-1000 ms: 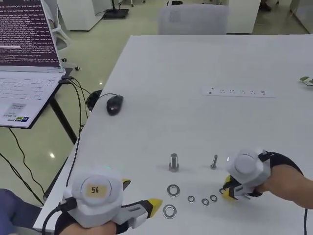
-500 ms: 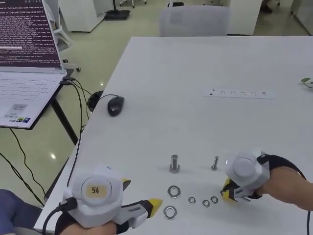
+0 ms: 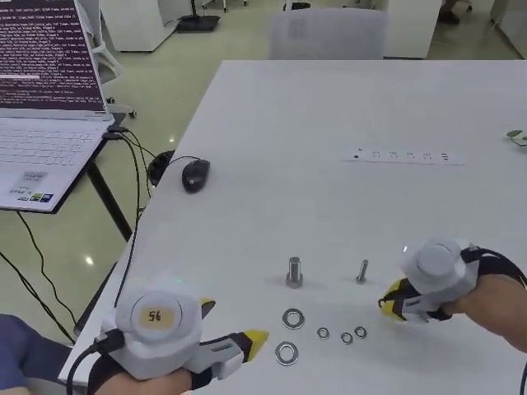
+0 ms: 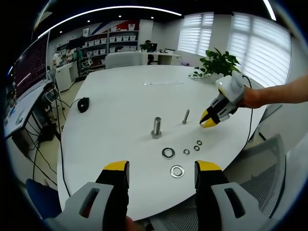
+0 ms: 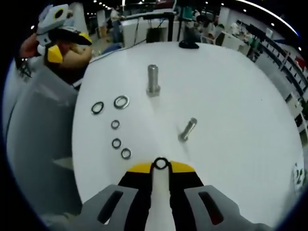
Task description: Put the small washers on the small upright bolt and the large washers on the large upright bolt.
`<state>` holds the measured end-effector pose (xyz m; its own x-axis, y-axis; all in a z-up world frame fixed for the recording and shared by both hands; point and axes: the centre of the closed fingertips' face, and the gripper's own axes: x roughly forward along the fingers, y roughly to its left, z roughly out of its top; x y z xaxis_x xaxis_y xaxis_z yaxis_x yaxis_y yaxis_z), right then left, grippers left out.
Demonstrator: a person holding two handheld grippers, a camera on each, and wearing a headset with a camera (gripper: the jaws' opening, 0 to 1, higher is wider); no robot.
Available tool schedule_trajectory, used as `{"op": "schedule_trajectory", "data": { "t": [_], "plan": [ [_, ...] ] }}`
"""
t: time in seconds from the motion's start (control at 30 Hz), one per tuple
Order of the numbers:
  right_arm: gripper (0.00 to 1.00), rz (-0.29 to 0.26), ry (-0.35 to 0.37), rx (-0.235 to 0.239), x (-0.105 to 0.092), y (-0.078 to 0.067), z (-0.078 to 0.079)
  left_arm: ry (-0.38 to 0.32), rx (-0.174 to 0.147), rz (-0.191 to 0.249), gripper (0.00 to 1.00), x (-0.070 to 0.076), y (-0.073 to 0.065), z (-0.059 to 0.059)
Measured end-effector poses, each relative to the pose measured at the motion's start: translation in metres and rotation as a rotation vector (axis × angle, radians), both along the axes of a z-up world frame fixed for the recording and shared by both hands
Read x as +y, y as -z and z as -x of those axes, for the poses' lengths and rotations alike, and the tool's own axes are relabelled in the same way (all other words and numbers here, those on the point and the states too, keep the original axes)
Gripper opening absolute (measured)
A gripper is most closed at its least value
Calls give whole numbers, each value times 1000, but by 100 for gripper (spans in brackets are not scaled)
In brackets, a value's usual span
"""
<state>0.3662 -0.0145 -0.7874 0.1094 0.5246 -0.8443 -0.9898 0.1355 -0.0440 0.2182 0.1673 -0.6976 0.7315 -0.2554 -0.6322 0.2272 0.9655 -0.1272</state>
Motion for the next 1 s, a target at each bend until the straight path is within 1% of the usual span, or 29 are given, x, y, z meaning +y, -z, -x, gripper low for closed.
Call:
{"op": "schedule_trajectory", "data": {
  "t": [0.03,0.1,0.17,0.23,0.3,0.43,0.6,0.77,1.0],
  "plan": [
    [13,-4,5,-10,1,-4,-4,0,-1,0,54,0,0,0],
    [13,-20,10,-35,8,-17,-16,1,-4,0,54,0,-1,-2],
    [13,-35,12,-52,14,-26,-23,0,-6,1,54,0,-2,-3],
    [13,-40,5,-66,21,-34,-31,2,-9,1,54,0,-3,-3],
    [13,-39,-6,-75,28,-38,-36,3,-10,0,54,0,-3,-4],
    [13,-14,-29,-74,35,-34,-39,-1,-10,2,54,0,-3,-3],
    [13,18,-52,-65,35,-27,-36,-12,-9,2,54,4,-3,0],
    [13,22,-57,-65,35,-26,-36,-15,-7,1,54,5,-3,1],
    [13,33,-64,-57,38,-25,-36,-8,-8,3,54,3,-3,1]
  ]
}}
